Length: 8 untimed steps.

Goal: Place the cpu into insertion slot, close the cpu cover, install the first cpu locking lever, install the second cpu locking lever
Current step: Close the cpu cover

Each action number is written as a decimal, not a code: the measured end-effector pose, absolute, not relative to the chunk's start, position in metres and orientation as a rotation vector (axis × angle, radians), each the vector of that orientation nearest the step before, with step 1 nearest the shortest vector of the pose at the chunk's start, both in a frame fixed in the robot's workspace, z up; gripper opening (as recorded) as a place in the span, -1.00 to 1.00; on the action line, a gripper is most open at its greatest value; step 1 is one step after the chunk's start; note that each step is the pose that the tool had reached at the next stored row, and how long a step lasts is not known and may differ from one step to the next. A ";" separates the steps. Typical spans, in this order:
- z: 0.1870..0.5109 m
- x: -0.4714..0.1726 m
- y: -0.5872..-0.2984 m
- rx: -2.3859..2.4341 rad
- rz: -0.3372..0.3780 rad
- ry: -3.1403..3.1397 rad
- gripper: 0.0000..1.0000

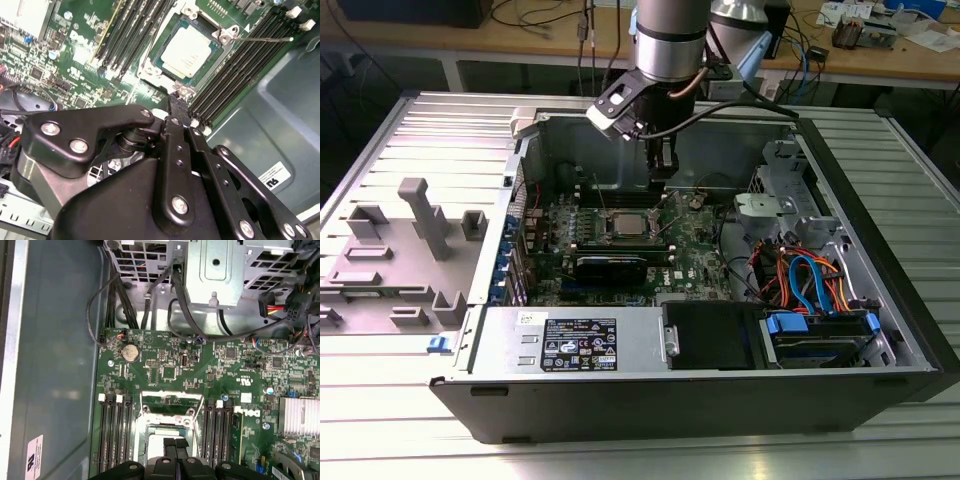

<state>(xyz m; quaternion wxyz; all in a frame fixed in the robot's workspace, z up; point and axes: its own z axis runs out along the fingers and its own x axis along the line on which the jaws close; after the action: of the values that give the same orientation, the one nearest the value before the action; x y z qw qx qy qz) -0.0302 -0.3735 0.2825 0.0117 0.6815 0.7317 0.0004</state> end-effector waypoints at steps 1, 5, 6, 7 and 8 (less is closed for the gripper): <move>0.282 -0.030 -0.374 2.124 0.001 2.282 -0.79; 0.282 -0.026 -0.374 2.120 0.002 2.287 -0.79; 0.282 -0.025 -0.374 2.119 0.002 2.288 -0.79; 0.282 -0.024 -0.374 2.118 0.002 2.289 -0.79; 0.282 -0.023 -0.374 2.116 0.003 2.291 -0.79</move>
<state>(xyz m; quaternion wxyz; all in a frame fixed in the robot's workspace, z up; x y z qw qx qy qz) -0.0231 -0.3735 0.2824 0.0114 0.6786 0.7344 0.0008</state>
